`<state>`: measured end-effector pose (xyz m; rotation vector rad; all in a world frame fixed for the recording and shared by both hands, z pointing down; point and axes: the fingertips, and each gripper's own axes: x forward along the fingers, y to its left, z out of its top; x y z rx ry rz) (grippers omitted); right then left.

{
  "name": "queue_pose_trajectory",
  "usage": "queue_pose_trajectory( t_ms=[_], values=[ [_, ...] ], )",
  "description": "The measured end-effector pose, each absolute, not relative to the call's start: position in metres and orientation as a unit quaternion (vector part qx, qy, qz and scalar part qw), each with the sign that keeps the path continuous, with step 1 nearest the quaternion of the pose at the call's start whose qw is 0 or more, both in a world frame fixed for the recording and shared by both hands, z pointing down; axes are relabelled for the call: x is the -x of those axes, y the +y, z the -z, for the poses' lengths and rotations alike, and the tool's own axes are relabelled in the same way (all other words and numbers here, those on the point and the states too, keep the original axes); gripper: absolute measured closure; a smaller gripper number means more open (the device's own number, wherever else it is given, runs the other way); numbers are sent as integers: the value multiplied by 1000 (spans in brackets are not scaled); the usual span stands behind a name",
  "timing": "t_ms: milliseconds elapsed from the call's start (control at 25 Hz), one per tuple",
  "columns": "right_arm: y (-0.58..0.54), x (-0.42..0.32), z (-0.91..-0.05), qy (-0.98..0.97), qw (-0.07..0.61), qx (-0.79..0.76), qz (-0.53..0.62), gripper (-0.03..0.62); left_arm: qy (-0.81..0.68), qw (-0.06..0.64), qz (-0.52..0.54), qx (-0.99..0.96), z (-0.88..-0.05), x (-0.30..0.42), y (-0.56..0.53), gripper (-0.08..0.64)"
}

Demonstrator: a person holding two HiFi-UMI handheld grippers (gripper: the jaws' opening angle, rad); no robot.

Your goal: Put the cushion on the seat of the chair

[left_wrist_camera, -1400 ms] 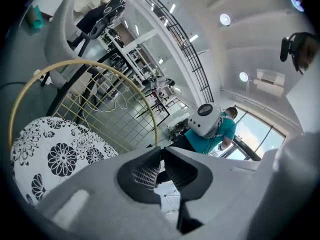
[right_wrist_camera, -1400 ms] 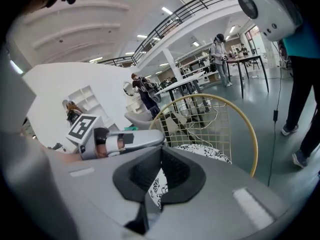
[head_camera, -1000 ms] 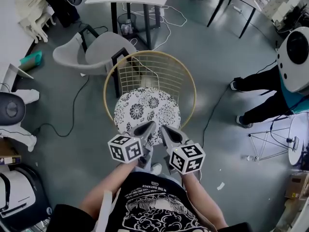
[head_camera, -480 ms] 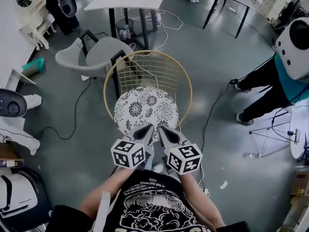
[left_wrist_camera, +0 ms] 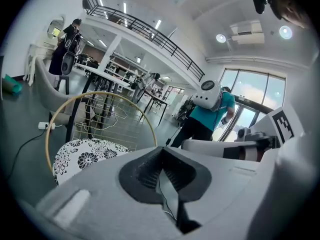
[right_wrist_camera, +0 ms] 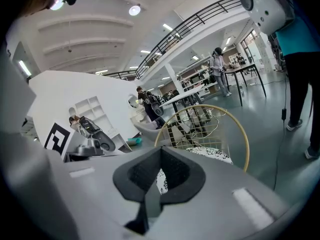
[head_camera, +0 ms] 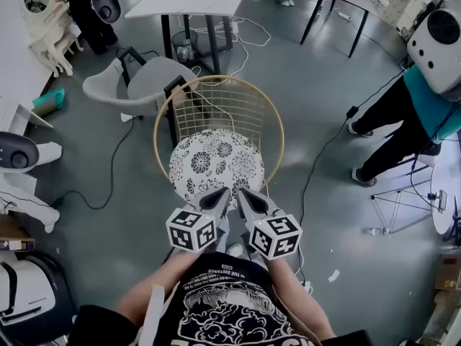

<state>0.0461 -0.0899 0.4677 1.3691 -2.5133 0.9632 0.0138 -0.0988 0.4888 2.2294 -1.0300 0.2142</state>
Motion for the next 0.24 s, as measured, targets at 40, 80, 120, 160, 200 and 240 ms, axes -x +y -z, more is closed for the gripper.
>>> queue_pose_trajectory(
  t_ms=[40, 80, 120, 160, 200, 240],
  values=[
    [-90, -46, -468, -831, 61, -452, -319, 598, -394, 332, -82, -853, -489, -14, -99, 563],
    [-91, -46, -468, -831, 61, -452, -319, 598, -394, 332, -83, -853, -489, -13, -100, 563],
    [-91, -46, -468, -830, 61, -452, -320, 598, -393, 333, -83, -853, -489, -13, -100, 563],
    [-92, -46, -467, -830, 61, -453, -321, 598, -393, 333, -84, -853, -489, -13, -101, 563],
    [-93, -46, -467, -829, 61, -453, -322, 598, -392, 334, -85, -853, -488, -13, -101, 563],
    [-94, -45, -467, -829, 61, -453, -322, 598, -391, 334, -86, -853, -488, -13, -102, 563]
  ],
)
